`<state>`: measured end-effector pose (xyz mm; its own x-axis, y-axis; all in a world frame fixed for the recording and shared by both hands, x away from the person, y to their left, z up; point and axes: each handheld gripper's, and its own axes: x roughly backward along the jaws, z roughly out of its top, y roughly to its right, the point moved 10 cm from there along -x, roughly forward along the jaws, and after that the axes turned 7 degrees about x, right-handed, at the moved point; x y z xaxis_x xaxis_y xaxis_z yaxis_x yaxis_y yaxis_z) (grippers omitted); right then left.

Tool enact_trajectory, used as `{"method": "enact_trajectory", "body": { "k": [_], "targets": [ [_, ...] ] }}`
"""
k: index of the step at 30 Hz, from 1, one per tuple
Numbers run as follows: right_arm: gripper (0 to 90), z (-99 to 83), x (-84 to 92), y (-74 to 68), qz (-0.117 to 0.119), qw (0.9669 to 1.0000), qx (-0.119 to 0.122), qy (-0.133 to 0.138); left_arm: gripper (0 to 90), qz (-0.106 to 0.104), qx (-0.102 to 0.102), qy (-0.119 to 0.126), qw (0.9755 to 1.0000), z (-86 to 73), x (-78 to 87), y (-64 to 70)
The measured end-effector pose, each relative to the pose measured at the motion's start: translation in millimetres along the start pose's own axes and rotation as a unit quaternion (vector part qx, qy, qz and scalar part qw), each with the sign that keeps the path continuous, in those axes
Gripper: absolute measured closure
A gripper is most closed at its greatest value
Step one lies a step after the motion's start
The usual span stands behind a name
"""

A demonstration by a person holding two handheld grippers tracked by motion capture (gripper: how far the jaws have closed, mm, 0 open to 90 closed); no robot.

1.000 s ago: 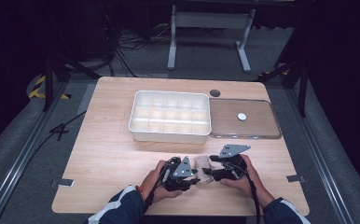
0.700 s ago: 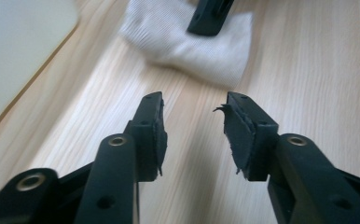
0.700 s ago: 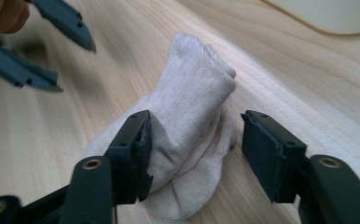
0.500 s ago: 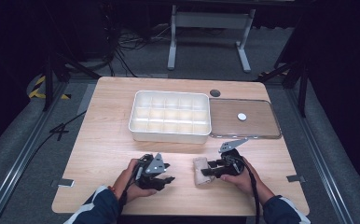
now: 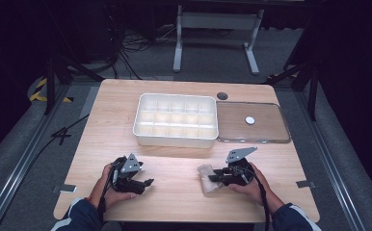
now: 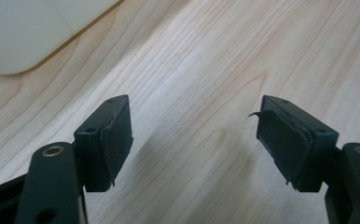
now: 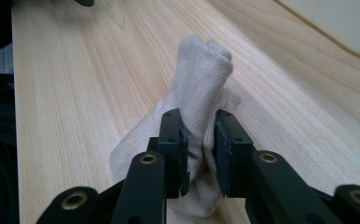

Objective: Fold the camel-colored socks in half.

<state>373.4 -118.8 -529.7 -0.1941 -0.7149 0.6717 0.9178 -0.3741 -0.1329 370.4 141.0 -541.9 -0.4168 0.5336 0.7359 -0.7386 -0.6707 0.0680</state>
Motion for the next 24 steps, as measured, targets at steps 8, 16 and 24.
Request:
{"method": "enact_trajectory", "body": {
  "k": [8,16,24],
  "targets": [
    [75.2,3.9,14.8,3.8,-0.038,0.9990,0.017,0.017,23.8,-0.027,0.024,0.009,0.9993,1.8,-6.2,2.8],
    [75.3,10.9,24.7,7.2,-0.059,0.9972,0.029,0.036,19.3,-0.007,0.034,0.005,0.9994,-0.9,-10.6,-5.6],
    [75.2,17.9,40.0,15.7,-0.085,0.9939,0.032,0.063,14.9,0.008,0.023,0.009,0.9997,-1.0,-16.7,-4.3]
  ]
}}
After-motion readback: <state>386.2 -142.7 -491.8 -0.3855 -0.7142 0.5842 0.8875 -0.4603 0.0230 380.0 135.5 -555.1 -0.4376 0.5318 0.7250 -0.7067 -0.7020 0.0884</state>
